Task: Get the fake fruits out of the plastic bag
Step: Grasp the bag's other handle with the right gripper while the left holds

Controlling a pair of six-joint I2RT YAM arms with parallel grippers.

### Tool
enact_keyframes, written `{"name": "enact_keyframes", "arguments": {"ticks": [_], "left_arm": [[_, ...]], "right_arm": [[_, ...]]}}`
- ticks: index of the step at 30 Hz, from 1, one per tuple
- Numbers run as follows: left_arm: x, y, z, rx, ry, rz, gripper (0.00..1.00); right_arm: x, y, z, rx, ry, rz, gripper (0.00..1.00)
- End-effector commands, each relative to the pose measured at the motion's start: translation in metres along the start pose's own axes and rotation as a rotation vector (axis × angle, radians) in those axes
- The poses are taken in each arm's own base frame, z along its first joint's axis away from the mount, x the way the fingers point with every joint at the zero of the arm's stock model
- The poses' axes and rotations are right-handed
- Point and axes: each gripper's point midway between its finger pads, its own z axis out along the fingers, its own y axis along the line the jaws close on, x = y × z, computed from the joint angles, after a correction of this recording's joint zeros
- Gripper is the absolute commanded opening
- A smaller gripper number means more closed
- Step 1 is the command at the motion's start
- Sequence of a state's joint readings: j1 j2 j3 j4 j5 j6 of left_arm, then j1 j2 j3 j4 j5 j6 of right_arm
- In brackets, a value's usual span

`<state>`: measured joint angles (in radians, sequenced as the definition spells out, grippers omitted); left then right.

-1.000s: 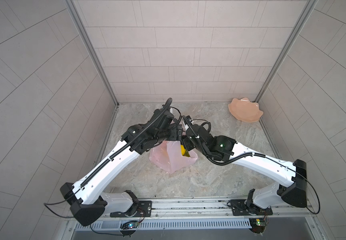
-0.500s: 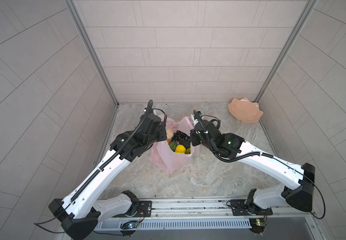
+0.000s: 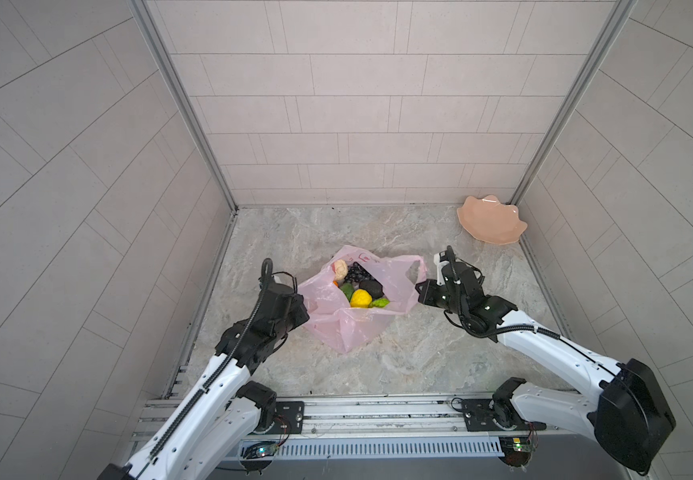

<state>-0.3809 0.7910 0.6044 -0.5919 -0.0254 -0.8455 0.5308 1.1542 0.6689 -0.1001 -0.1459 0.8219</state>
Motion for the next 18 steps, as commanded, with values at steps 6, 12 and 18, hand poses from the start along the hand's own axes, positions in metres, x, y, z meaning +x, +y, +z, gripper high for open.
{"name": "enact_keyframes", "arguments": {"ticks": [6,12,18], "left_arm": [[-0.013,0.022,-0.018,-0.219,0.079,0.087,0.41],[-0.037,0.027,-0.078,-0.247,-0.028,0.137,0.76],[-0.073,0.002,-0.138,-0.200,-0.109,0.231,0.85]], "right_arm": [[-0.014,0.024,-0.004,-0.070,-0.043,0.004,0.00],[-0.022,0.038,-0.020,-0.073,-0.076,-0.075,0.00],[-0.022,0.051,-0.024,-0.078,-0.082,-0.137,0.00]]}}
